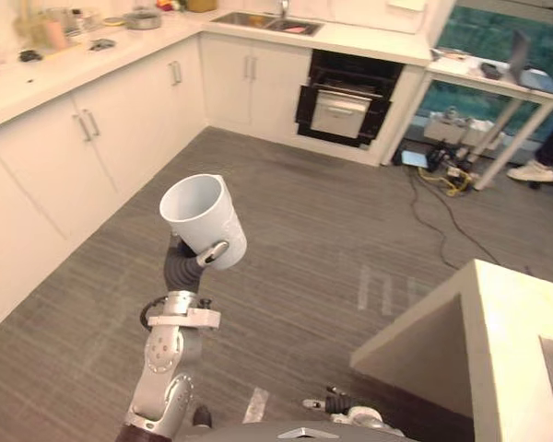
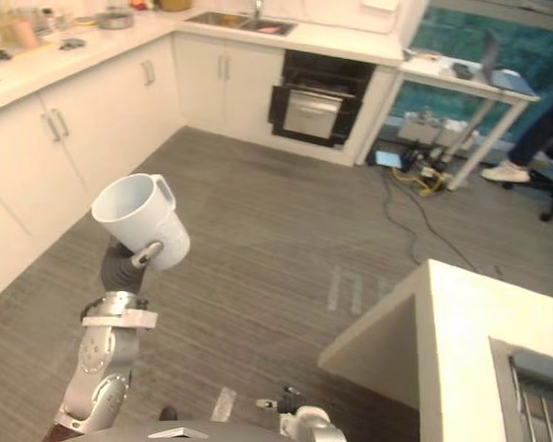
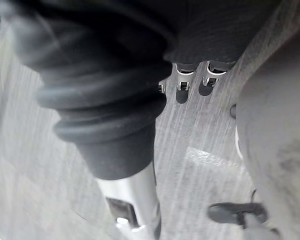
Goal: Walk over to the sink, pick up the cup, carry it to the dishwasher, place the cup inside the dishwasher, then close the dishwasher door
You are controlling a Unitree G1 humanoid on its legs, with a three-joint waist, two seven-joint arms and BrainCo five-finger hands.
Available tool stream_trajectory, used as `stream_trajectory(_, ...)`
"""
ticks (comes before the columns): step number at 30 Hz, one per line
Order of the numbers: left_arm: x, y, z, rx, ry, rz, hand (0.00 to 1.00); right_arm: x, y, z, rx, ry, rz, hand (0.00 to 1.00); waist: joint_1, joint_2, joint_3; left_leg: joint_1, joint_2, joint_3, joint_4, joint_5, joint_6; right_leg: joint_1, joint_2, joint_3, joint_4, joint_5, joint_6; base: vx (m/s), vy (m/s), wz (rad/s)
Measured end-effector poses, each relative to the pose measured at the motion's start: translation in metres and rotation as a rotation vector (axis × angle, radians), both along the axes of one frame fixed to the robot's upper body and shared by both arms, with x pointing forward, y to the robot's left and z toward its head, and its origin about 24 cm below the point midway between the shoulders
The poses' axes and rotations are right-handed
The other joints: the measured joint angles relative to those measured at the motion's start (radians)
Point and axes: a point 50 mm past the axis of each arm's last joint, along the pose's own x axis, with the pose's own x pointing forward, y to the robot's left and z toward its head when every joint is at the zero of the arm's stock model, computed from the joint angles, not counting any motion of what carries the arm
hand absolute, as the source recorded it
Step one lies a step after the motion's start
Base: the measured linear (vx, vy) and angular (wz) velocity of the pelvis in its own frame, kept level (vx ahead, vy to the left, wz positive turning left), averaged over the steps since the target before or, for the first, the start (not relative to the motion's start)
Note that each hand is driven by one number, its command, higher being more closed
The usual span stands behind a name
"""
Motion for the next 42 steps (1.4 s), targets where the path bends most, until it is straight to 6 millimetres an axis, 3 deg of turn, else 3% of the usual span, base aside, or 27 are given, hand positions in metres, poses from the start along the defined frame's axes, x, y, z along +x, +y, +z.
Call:
stream_trajectory(2, 0.003, 0.004, -0.006, -0.002, 0.023, 0.007, 1.00, -0.012, -0.008, -0.002, 0.064, -0.012, -0.107, 0.00, -0.015, 0.001, -0.003, 0.013, 0.000, 0.001, 0.000, 0.000, 0.000, 0.014, 0.000, 0.000, -0.003, 0.003, -0.003, 0.02, -0.032, -0.03)
stream_trajectory(3, 0.004, 0.004, -0.010, -0.018, 0.043, -0.002, 1.00, -0.031, -0.012, -0.005, 0.134, -0.012, -0.207, 0.00, -0.018, -0.002, -0.005, 0.026, 0.000, 0.003, 0.000, -0.001, -0.001, 0.029, 0.000, -0.003, -0.003, 0.003, -0.003, 0.02, -0.032, 0.00)
stream_trajectory(7, 0.007, 0.012, -0.012, -0.092, 0.055, 0.026, 1.00, -0.064, -0.024, -0.004, 0.278, -0.101, -0.429, 0.00, -0.019, -0.001, -0.018, 0.043, 0.013, 0.042, 0.000, -0.006, -0.007, 0.040, 0.007, 0.025, 0.009, 0.000, -0.006, 0.01, -0.034, -0.12)
stream_trajectory(10, 0.007, 0.015, -0.013, -0.133, 0.055, 0.022, 1.00, -0.071, -0.025, -0.002, 0.358, -0.183, -0.518, 0.00, -0.011, 0.002, -0.020, 0.051, 0.024, 0.054, 0.000, -0.041, -0.008, 0.036, 0.013, 0.034, 0.044, -0.023, -0.002, -0.04, -0.052, -0.11)
stream_trajectory(12, 0.005, 0.015, -0.015, -0.139, 0.066, 0.023, 1.00, -0.074, -0.024, -0.002, 0.363, -0.190, -0.525, 0.00, 0.001, 0.001, -0.021, 0.051, 0.027, 0.057, 0.007, -0.042, -0.009, 0.031, 0.013, 0.031, 0.059, -0.040, 0.007, -0.02, -0.041, 0.08)
stream_trajectory(14, 0.001, 0.017, -0.015, -0.144, 0.071, 0.035, 1.00, -0.069, -0.022, -0.002, 0.371, -0.201, -0.520, 0.00, 0.010, -0.007, -0.011, -0.004, 0.040, 0.056, 0.125, -0.088, 0.002, 0.020, 0.012, 0.027, 0.089, -0.054, 0.006, -0.01, -0.038, 0.09)
stream_trajectory(15, -0.002, 0.021, -0.011, -0.150, 0.055, 0.054, 1.00, -0.063, -0.022, -0.001, 0.373, -0.216, -0.509, 0.00, 0.020, -0.001, 0.009, -0.084, 0.068, 0.063, 0.317, -0.144, 0.017, 0.016, 0.020, 0.023, 0.123, -0.067, 0.001, -0.04, -0.028, 0.13)
stream_trajectory(16, -0.004, 0.023, -0.009, -0.157, 0.049, 0.063, 1.00, -0.061, -0.022, 0.000, 0.371, -0.220, -0.501, 0.00, 0.022, 0.004, 0.017, -0.125, 0.084, 0.068, 0.413, -0.148, 0.019, 0.014, 0.022, 0.017, 0.143, -0.079, -0.002, -0.05, -0.033, 0.29)
stream_trajectory(17, -0.006, 0.024, -0.007, -0.170, 0.038, 0.075, 1.00, -0.059, -0.023, 0.000, 0.364, -0.228, -0.486, 0.00, 0.029, 0.010, 0.025, -0.195, 0.113, 0.087, 0.564, -0.171, 0.043, 0.015, 0.026, -0.003, 0.175, -0.100, -0.004, -0.08, -0.014, 0.45)
stream_trajectory(18, -0.009, 0.025, -0.006, -0.180, 0.032, 0.085, 1.00, -0.058, -0.026, 0.001, 0.358, -0.235, -0.479, 0.00, 0.038, 0.036, 0.034, -0.230, 0.138, 0.105, 0.634, -0.193, 0.053, 0.021, 0.031, -0.019, 0.195, -0.123, -0.007, -0.07, 0.007, 0.50)
stream_trajectory(21, -0.011, 0.035, -0.007, -0.186, 0.032, 0.121, 1.00, -0.054, -0.029, 0.001, 0.345, -0.235, -0.459, 0.00, 0.043, 0.039, 0.045, -0.203, 0.141, 0.139, 0.579, -0.242, 0.043, 0.028, 0.027, -0.039, 0.210, -0.157, -0.005, -0.04, 0.048, 0.45)
stream_trajectory(23, -0.012, 0.047, -0.010, -0.177, 0.042, 0.172, 1.00, -0.041, -0.030, 0.002, 0.364, -0.263, -0.441, 0.00, 0.050, 0.039, 0.075, -0.228, 0.131, 0.153, 0.644, -0.240, 0.017, 0.061, 0.022, 0.011, 0.179, -0.152, -0.011, -0.03, 0.048, 0.15)
stream_trajectory(24, -0.012, 0.048, -0.010, -0.181, 0.048, 0.183, 1.00, -0.043, -0.035, 0.002, 0.353, -0.263, -0.435, 0.00, 0.048, 0.049, 0.083, -0.241, 0.098, 0.117, 0.564, -0.251, 0.009, 0.072, 0.010, 0.021, 0.166, -0.156, -0.005, -0.02, 0.098, 0.21)
stream_trajectory(26, -0.013, 0.048, -0.012, -0.193, 0.056, 0.199, 1.00, -0.050, -0.042, 0.001, 0.333, -0.240, -0.442, 0.00, 0.060, 0.066, 0.087, -0.229, 0.067, 0.079, 0.505, -0.194, 0.020, 0.090, 0.005, 0.062, 0.136, -0.165, 0.011, 0.06, 0.192, -0.09)
stream_trajectory(27, -0.014, 0.049, -0.017, -0.202, 0.079, 0.216, 1.00, -0.048, -0.046, 0.002, 0.313, -0.234, -0.407, 0.00, 0.074, 0.087, 0.087, -0.225, 0.035, 0.076, 0.521, -0.266, 0.016, 0.108, 0.002, 0.094, 0.104, -0.168, 0.009, 0.22, 0.225, -0.22)
stream_trajectory(29, -0.013, 0.053, -0.017, -0.195, 0.076, 0.226, 1.00, -0.047, -0.047, 0.001, 0.298, -0.221, -0.376, 0.00, 0.073, 0.073, 0.098, -0.264, 0.009, 0.057, 0.601, -0.331, 0.049, 0.086, 0.008, 0.127, 0.174, -0.172, 0.006, 0.24, 0.139, -0.14)
stream_trajectory(30, -0.014, 0.054, -0.019, -0.193, 0.083, 0.226, 1.00, -0.049, -0.047, 0.000, 0.283, -0.199, -0.377, 0.00, 0.083, 0.067, 0.099, -0.273, -0.012, 0.049, 0.632, -0.349, 0.080, 0.088, -0.010, 0.139, 0.176, -0.180, 0.027, 0.23, 0.150, -0.21)
stream_trajectory(32, -0.013, 0.052, -0.021, -0.184, 0.083, 0.196, 1.00, -0.056, -0.046, -0.002, 0.272, -0.176, -0.408, 0.00, 0.089, 0.043, 0.078, -0.259, -0.054, 0.050, 0.610, -0.358, 0.097, 0.066, -0.042, 0.146, 0.217, -0.175, 0.027, 0.26, 0.189, -0.17)
stream_trajectory(33, -0.010, 0.049, -0.018, -0.180, 0.069, 0.162, 1.00, -0.059, -0.048, -0.003, 0.255, -0.171, -0.433, 0.00, 0.089, 0.045, 0.071, -0.247, -0.062, 0.053, 0.602, -0.366, 0.109, 0.027, -0.053, 0.157, 0.300, -0.166, 0.059, 0.26, 0.198, -0.16)
stream_trajectory(34, -0.008, 0.047, -0.012, -0.176, 0.045, 0.137, 1.00, -0.058, -0.049, -0.002, 0.244, -0.187, -0.461, 0.00, 0.090, 0.042, 0.070, -0.221, -0.074, 0.058, 0.582, -0.374, 0.126, -0.041, -0.077, 0.173, 0.453, -0.152, 0.157, 0.21, 0.175, -0.20)
stream_trajectory(35, -0.008, 0.047, -0.010, -0.172, 0.036, 0.127, 1.00, -0.056, -0.047, -0.002, 0.246, -0.196, -0.470, 0.00, 0.089, 0.037, 0.071, -0.203, -0.082, 0.063, 0.569, -0.379, 0.133, -0.079, -0.093, 0.175, 0.536, -0.135, 0.193, 0.22, 0.177, -0.26)
stream_trajectory(36, -0.007, 0.044, -0.005, -0.153, 0.025, 0.097, 1.00, -0.052, -0.046, -0.002, 0.244, -0.227, -0.496, 0.00, 0.085, 0.014, 0.072, -0.148, -0.110, 0.072, 0.527, -0.386, 0.142, -0.155, -0.135, 0.176, 0.703, -0.057, 0.187, 0.26, 0.152, -0.21)
stream_trajectory(37, -0.007, 0.037, -0.002, -0.140, 0.019, 0.054, 1.00, -0.050, -0.046, 0.000, 0.234, -0.255, -0.501, 0.00, 0.080, 0.014, 0.077, -0.080, -0.131, 0.075, 0.466, -0.392, 0.152, -0.221, -0.159, 0.191, 0.849, 0.051, 0.143, 0.28, 0.144, -0.14)
stream_trajectory(38, -0.007, 0.034, -0.001, -0.132, 0.019, 0.034, 1.00, -0.048, -0.046, 0.001, 0.232, -0.267, -0.496, 0.00, 0.076, 0.014, 0.075, -0.047, -0.132, 0.070, 0.444, -0.393, 0.159, -0.248, -0.153, 0.194, 0.911, 0.053, 0.124, 0.31, 0.119, -0.02)
stream_trajectory(40, -0.002, 0.018, 0.002, -0.148, 0.013, -0.009, 1.00, -0.039, -0.038, 0.003, 0.245, -0.314, -0.484, 0.00, 0.071, 0.017, 0.076, 0.059, -0.127, 0.008, 0.367, -0.376, 0.194, -0.360, -0.078, 0.154, 1.026, -0.057, 0.032, 0.31, 0.080, 0.06)
stream_trajectory(42, 0.004, 0.005, 0.005, -0.157, -0.002, -0.059, 1.00, -0.036, -0.033, 0.005, 0.254, -0.353, -0.503, 0.00, 0.060, 0.020, 0.077, 0.103, -0.116, -0.048, 0.346, -0.372, 0.196, -0.442, -0.027, 0.060, 0.936, -0.115, -0.006, 0.29, 0.022, 0.19)
